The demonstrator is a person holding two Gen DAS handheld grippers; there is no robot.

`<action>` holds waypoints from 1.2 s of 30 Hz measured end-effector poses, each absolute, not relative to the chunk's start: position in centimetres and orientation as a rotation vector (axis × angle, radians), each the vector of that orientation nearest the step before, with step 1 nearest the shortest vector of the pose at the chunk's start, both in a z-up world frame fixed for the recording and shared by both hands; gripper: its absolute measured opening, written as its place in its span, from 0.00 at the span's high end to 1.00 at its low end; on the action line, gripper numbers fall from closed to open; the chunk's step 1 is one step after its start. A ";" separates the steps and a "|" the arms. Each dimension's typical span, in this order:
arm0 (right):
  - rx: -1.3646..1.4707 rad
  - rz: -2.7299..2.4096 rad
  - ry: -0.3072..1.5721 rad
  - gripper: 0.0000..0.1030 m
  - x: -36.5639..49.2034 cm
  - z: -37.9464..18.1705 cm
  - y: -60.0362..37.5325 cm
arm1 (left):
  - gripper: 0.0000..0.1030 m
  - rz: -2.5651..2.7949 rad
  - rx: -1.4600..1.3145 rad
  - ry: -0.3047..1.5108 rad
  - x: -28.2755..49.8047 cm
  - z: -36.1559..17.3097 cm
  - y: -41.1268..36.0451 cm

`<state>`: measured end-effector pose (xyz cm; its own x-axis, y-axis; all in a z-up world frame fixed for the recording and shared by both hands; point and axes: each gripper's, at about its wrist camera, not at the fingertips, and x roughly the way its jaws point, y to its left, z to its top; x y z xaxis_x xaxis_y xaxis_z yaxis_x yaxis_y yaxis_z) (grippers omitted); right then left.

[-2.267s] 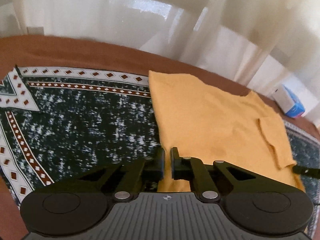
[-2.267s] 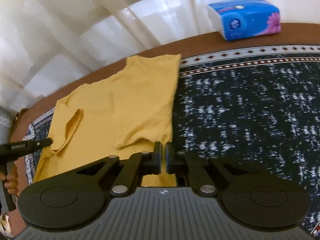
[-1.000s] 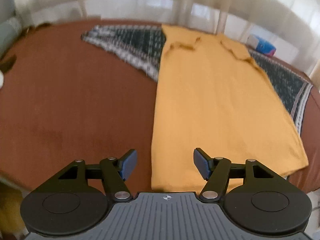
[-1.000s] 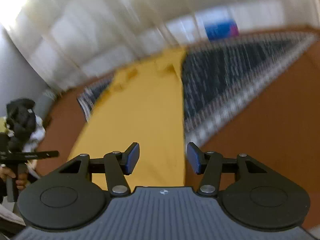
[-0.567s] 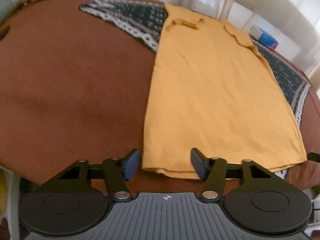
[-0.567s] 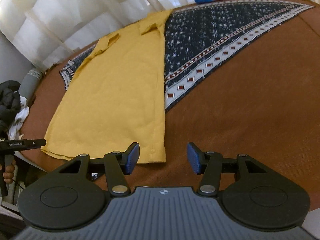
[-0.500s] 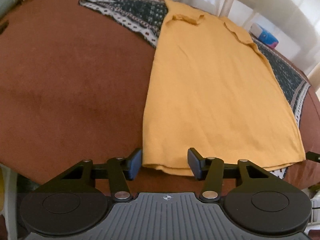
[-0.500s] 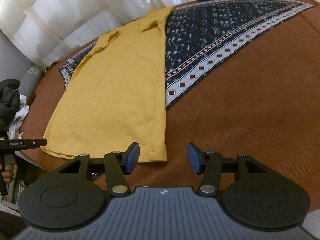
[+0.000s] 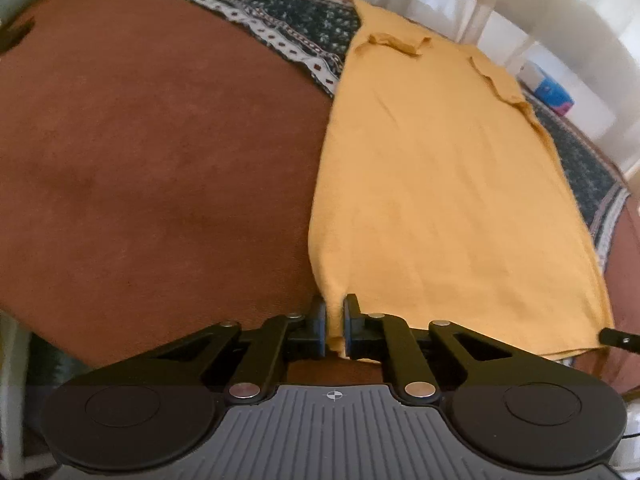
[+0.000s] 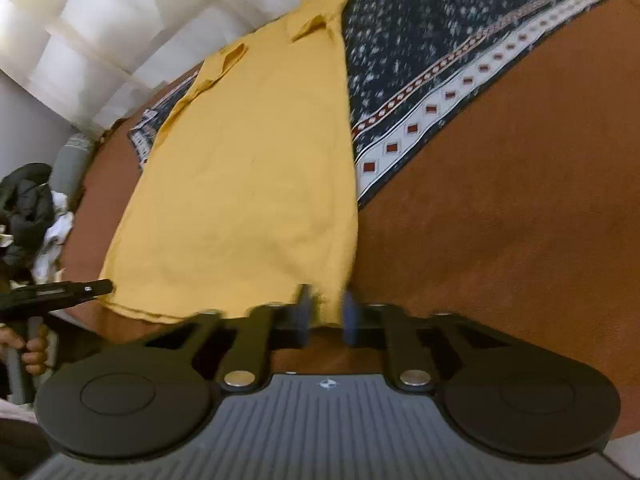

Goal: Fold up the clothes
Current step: 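Pinch the hem with the left gripper while the right gripper pinches it too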

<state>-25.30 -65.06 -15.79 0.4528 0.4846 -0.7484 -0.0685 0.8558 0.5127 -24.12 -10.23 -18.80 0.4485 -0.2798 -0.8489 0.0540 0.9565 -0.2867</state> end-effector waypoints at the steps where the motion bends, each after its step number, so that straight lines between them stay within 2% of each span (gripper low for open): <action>1: 0.464 0.365 1.054 0.92 -25.2 -15.7 -65.3 | 0.97 -0.215 -0.232 1.086 -24.1 -18.6 -10.2; 9: 0.619 0.426 0.972 0.93 -24.3 -12.3 -67.0 | 0.98 -0.294 -0.329 1.002 -22.7 -13.5 -9.1; 17: 0.744 0.387 0.817 0.93 -16.7 -9.6 -67.9 | 0.97 -0.313 -0.390 0.895 -13.6 -10.5 -10.6; 26: 0.729 0.253 0.875 0.93 -6.0 -12.7 -66.6 | 0.97 -0.262 -0.409 0.975 -3.2 -14.9 -12.5; 36: 0.729 0.193 0.947 0.93 -2.7 -14.6 -66.1 | 0.96 -0.264 -0.434 1.026 -0.5 -16.9 -12.1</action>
